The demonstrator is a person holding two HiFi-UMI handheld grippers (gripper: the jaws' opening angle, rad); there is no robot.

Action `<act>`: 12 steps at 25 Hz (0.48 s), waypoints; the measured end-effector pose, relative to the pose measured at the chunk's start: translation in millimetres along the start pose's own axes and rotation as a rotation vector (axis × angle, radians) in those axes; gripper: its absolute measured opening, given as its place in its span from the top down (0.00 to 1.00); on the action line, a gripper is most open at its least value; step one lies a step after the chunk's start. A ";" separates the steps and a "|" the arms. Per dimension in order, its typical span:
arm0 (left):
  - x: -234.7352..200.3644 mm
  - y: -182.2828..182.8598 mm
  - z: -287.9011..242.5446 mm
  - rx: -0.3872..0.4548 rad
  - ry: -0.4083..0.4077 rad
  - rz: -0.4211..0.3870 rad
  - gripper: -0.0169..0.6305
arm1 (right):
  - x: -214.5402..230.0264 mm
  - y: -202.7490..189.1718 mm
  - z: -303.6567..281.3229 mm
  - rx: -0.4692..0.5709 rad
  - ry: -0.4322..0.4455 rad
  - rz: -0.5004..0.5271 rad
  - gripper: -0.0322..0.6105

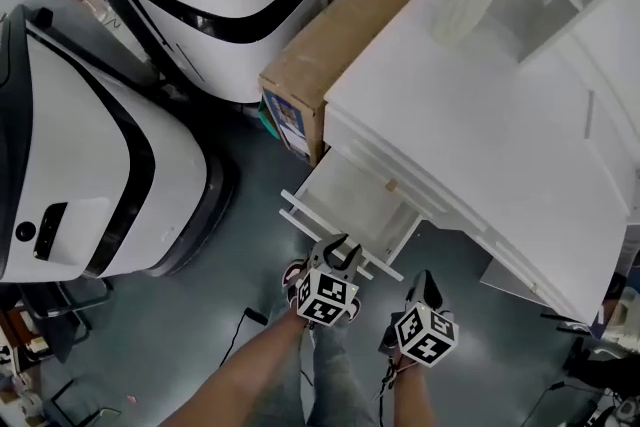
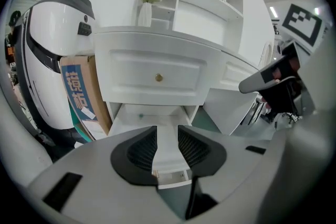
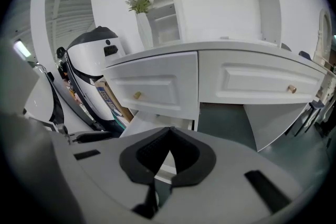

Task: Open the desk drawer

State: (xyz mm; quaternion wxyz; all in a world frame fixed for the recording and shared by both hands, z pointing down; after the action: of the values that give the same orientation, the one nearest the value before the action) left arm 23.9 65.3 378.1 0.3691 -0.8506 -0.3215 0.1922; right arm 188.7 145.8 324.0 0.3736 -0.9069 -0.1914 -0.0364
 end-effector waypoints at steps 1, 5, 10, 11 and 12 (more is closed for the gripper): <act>1.3 6.2 2.7 0.003 0.002 0.005 0.77 | -0.2 3.8 3.7 0.004 0.001 0.000 0.94; 4.0 29.0 8.7 0.010 0.019 0.014 0.77 | 3.2 15.0 15.8 0.015 -0.006 -0.008 0.94; 4.3 55.3 3.8 0.013 0.032 -0.015 0.77 | 10.4 24.4 26.6 0.026 -0.020 -0.028 0.94; 3.9 60.3 2.0 0.015 0.035 -0.019 0.77 | 12.4 25.8 28.4 0.028 -0.024 -0.033 0.94; 3.1 65.0 -0.1 0.015 0.038 -0.022 0.77 | 14.6 26.9 29.8 0.030 -0.029 -0.037 0.94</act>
State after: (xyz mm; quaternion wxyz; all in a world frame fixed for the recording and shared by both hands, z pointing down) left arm 52.6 33.6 329.0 0.3839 -0.8476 -0.3222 0.1742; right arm 209.9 153.6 287.8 0.3835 -0.8980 -0.2142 -0.0272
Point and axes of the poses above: the fingertips, and each gripper's own axes: z backward along the fingers, x to its right, y out of its top, the point moved 4 cm from there along z, backward along the fingers, and after that the axes turned 3 degrees about y, right-handed, at the moved point
